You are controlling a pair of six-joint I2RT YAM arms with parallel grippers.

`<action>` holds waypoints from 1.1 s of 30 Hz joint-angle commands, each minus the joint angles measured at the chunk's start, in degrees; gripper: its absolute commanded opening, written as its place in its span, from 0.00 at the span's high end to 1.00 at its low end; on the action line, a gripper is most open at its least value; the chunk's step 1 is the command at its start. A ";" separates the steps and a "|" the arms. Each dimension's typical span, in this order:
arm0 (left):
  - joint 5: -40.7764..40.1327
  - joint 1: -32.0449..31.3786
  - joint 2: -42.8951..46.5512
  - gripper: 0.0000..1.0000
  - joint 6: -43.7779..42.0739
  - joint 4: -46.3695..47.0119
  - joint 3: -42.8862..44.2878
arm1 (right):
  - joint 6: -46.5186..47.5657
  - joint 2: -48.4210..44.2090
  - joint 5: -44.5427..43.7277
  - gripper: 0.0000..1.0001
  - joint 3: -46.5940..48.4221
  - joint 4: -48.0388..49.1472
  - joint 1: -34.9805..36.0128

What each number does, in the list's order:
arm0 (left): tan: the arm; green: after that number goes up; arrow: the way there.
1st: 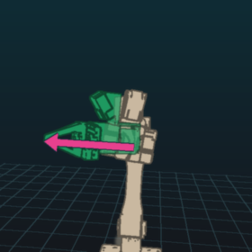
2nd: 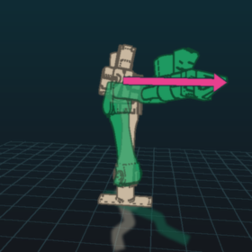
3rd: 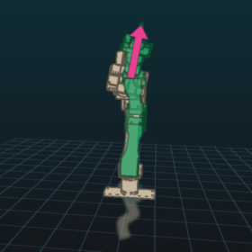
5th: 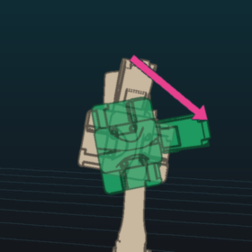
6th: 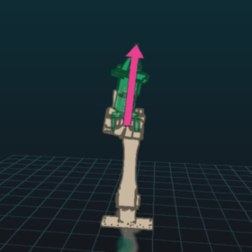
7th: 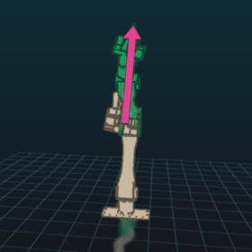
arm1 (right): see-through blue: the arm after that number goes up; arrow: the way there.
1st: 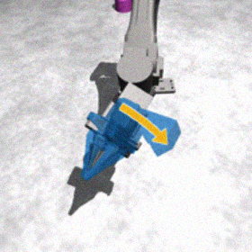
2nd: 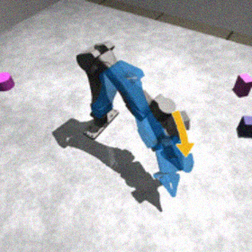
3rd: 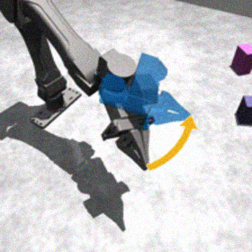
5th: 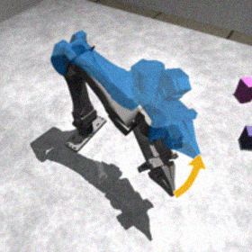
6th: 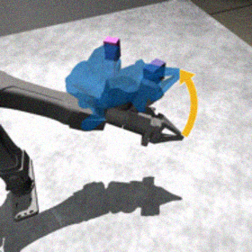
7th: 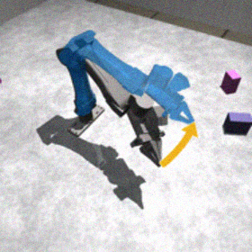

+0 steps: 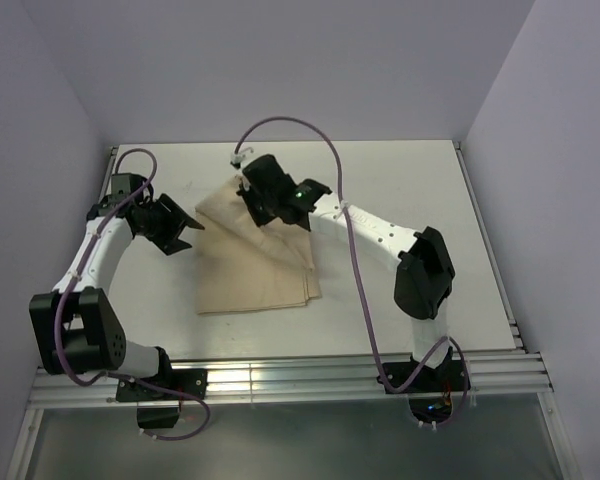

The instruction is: Open and lay out the surgical kit

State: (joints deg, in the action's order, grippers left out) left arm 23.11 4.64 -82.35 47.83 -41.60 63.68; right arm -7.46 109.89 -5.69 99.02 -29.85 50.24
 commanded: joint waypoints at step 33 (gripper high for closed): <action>-14.14 -4.03 -8.79 0.87 -7.40 1.18 -15.53 | 10.72 14.03 -10.13 1.00 21.56 2.51 -11.04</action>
State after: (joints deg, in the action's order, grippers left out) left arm 11.99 0.67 -89.73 41.78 -40.38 46.89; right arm 0.89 123.37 -12.49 116.81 -32.03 40.47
